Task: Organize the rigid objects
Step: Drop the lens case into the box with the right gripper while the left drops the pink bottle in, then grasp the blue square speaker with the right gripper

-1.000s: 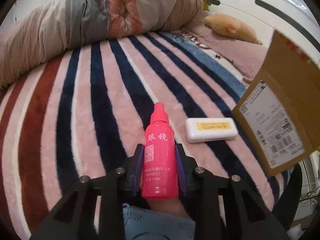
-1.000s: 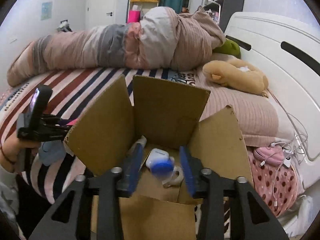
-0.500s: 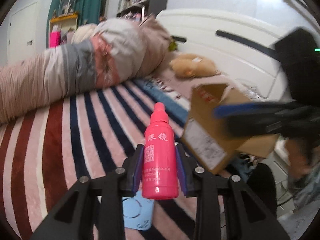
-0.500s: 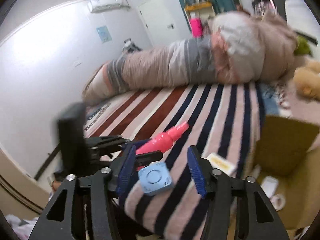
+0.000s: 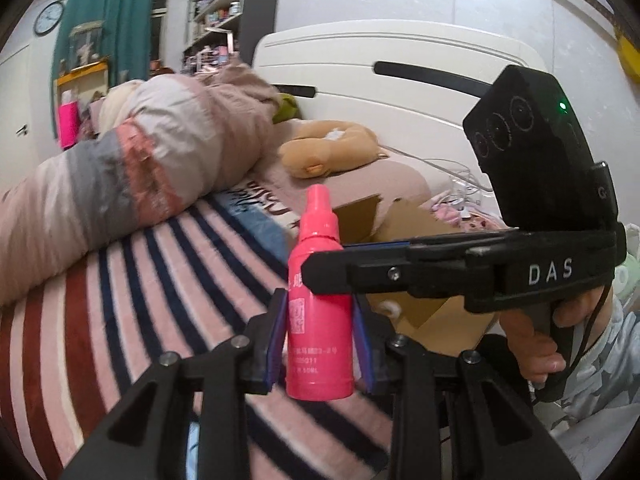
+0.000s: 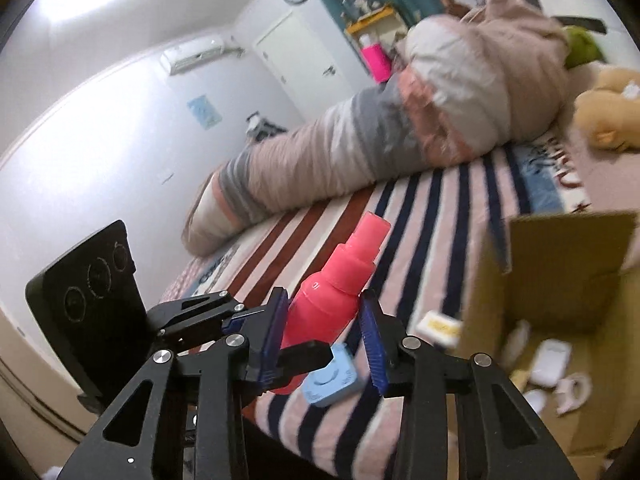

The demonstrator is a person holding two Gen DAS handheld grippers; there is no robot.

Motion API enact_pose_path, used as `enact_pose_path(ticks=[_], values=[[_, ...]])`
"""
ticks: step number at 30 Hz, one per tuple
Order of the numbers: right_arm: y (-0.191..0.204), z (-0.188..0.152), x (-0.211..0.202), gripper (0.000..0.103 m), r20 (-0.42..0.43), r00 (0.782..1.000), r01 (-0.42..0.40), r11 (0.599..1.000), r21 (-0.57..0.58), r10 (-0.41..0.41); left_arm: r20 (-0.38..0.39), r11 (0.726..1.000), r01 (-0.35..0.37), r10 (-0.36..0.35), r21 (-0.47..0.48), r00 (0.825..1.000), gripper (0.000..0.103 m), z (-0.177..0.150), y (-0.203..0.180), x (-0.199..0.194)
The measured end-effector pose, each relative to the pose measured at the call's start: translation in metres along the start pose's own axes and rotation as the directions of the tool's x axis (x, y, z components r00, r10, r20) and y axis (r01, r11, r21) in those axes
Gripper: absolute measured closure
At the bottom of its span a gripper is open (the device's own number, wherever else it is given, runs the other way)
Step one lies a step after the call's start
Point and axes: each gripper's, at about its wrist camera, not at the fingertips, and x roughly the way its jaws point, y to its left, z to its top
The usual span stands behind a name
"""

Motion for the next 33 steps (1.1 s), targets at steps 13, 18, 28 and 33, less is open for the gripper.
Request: enact_pose_path(ticks=[13,18,28,33], values=[[-0.099,0.0,-0.069,0.072,-0.008,0.977,0.214,0.974,0.075,-0.214,-0.233,0.991,0.131,-0.12,0.034,0.965,0.074,0.043,-0.069,0.12],[-0.12,-0.007,-0.061,0.073,-0.089,0.953,0.297,0.952,0.07,-0.291,-0.241,0.995,0.055,-0.033,0.087,0.97,0.038,0.029,-0.063,0.118],[-0.068,-0.009,-0.059,0.072,-0.015,0.96,0.277,0.958,-0.074,-0.279,-0.022,0.993,-0.023,0.021,-0.113,1.0,0.024,0.009,0.023,0.008],[0.001,-0.022,-0.021,0.069,-0.047,0.988,0.129,0.958,-0.255,-0.146,-0.048,0.963,-0.2,0.194,-0.179,0.98,0.023,-0.039,0.076,-0.034]])
